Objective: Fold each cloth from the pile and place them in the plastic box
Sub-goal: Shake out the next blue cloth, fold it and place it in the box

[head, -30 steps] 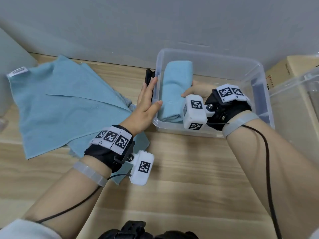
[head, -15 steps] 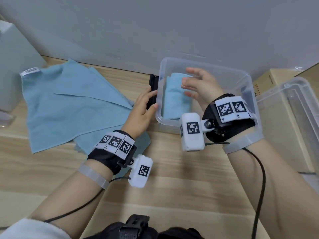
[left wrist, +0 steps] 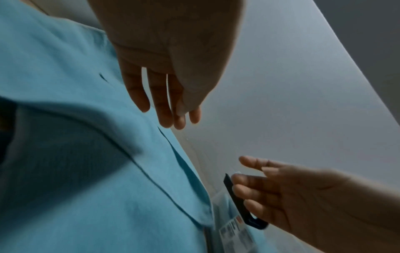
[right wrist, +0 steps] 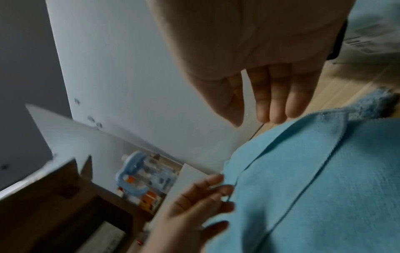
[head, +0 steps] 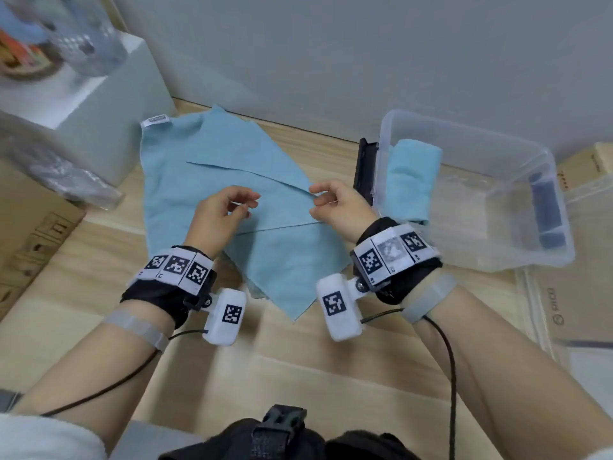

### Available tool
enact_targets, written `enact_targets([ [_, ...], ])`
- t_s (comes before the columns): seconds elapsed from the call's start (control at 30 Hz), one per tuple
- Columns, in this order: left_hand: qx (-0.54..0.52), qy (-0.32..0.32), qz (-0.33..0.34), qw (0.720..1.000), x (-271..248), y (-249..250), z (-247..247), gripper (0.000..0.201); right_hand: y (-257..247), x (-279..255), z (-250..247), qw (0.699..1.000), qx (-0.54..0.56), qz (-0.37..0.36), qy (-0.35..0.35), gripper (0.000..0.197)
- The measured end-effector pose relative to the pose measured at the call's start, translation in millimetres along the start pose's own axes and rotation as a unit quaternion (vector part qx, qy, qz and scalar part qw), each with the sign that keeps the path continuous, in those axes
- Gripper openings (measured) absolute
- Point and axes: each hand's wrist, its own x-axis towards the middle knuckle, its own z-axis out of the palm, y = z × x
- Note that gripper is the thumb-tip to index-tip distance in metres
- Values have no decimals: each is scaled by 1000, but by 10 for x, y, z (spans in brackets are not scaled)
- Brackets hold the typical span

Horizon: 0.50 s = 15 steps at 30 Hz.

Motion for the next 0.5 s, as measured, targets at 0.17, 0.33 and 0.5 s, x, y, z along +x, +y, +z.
enact_targets([
  [0.17, 114, 44, 35, 992, 612, -139, -195, 27, 48, 363, 109, 982, -178, 5, 60, 56],
  [0.33, 258, 41, -4, 965, 1212, -457, -361, 46, 179, 614, 205, 969, -226, 71, 65, 68],
  [0.5, 344, 5, -55, 937, 1361, -599, -326, 49, 291, 737, 335, 971, -188, 86, 122, 44],
])
